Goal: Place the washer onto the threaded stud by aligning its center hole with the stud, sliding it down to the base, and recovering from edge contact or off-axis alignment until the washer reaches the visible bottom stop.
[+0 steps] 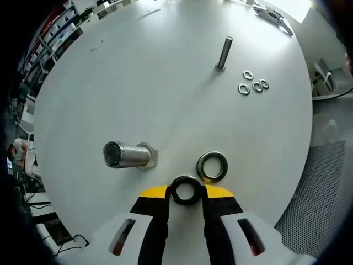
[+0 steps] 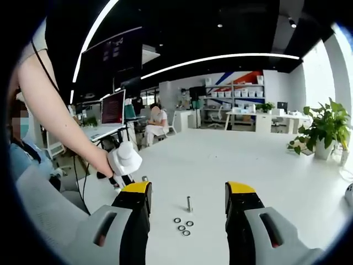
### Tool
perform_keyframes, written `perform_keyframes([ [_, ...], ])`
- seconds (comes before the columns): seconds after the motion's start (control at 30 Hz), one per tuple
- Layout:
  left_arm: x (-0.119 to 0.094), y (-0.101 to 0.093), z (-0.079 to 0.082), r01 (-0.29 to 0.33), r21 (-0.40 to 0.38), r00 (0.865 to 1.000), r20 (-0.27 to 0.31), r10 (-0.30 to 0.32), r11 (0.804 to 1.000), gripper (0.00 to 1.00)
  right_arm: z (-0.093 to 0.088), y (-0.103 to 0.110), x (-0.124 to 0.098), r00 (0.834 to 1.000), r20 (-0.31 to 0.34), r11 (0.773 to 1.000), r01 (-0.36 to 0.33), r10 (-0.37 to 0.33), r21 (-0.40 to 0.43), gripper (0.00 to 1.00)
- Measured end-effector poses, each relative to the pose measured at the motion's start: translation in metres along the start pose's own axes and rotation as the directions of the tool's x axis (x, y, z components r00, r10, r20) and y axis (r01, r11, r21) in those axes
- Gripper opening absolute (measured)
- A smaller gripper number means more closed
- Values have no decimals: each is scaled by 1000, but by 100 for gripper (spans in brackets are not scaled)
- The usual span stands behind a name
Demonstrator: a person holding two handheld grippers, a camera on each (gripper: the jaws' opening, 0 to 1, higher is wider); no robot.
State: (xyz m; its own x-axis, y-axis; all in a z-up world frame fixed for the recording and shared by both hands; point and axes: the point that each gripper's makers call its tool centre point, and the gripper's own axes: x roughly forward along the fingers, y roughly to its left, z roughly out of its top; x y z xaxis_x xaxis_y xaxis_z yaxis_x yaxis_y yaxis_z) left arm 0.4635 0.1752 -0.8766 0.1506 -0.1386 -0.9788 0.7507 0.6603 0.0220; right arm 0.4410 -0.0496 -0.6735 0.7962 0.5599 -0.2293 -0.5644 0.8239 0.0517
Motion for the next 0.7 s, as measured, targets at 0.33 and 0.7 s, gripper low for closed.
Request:
perform_keyframes([
  [0.33,-3,-4,-1,-2,-7,997,-82,2,1000,22,-2,2,2,1000,-10,1000,-8,8,-9,56],
  [0.7,-3,-3,-2,13,33,998,-64,-11,999,22,-4,1,1,1000,-17,1000,-5,4,-6,56],
])
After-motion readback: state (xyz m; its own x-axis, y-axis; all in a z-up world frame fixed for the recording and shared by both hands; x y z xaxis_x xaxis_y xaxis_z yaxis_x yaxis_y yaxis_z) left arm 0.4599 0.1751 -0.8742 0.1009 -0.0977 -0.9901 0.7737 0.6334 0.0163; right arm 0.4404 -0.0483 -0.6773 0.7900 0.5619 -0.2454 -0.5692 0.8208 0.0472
